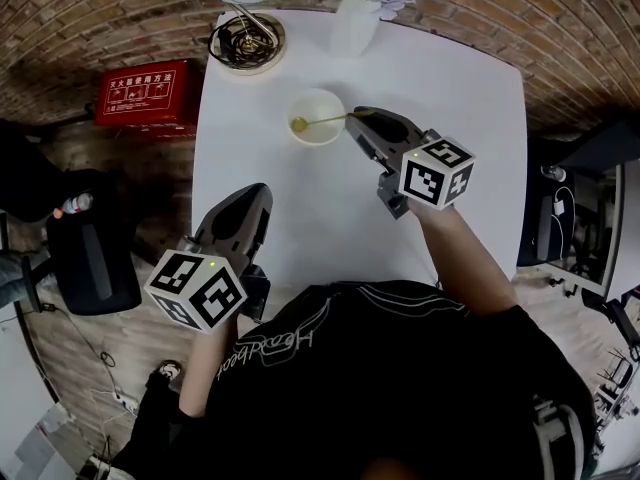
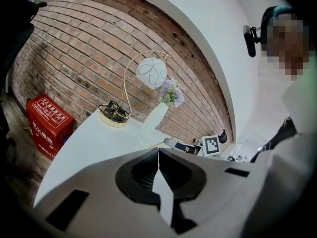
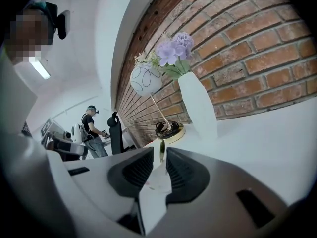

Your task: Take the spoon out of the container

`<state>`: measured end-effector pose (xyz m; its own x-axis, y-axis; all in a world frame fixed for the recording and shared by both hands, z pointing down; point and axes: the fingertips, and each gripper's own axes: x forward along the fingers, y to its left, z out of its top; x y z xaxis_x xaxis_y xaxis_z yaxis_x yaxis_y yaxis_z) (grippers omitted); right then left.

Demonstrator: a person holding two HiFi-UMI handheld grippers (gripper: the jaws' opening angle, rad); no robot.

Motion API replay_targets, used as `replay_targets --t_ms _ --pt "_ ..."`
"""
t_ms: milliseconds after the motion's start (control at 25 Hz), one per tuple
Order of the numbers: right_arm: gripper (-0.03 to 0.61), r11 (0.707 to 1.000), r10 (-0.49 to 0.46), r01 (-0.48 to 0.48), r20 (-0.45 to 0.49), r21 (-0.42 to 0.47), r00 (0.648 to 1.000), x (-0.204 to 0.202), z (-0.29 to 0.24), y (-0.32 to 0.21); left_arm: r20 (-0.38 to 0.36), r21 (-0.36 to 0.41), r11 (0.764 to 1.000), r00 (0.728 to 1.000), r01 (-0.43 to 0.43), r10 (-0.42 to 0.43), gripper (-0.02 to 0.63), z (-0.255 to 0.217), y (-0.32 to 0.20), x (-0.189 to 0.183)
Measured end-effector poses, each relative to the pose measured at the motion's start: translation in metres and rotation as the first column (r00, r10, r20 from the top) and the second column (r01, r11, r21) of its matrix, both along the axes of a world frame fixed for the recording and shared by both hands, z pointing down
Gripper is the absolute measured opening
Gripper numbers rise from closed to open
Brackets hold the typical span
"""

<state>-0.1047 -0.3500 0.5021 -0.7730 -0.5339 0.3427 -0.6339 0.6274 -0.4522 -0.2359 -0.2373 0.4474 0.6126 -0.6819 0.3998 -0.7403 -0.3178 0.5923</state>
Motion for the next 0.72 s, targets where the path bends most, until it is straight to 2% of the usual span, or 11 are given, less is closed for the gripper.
replay_targets --t_ms 360,720 --pt "0.016 0.999 0.034 -0.034 -0.010 -0.006 0.999 0.001 0.002 -0.001 -0.004 -0.005 1.000 1.000 0.001 -0.001 0.005 0.003 0.008 -0.001" --pt "0.002 0.998 0.058 -0.058 -0.003 0.012 0.998 -0.002 -0.006 -0.002 0.013 -0.008 1.000 0.999 0.030 -0.030 0.005 0.004 0.017 -0.010"
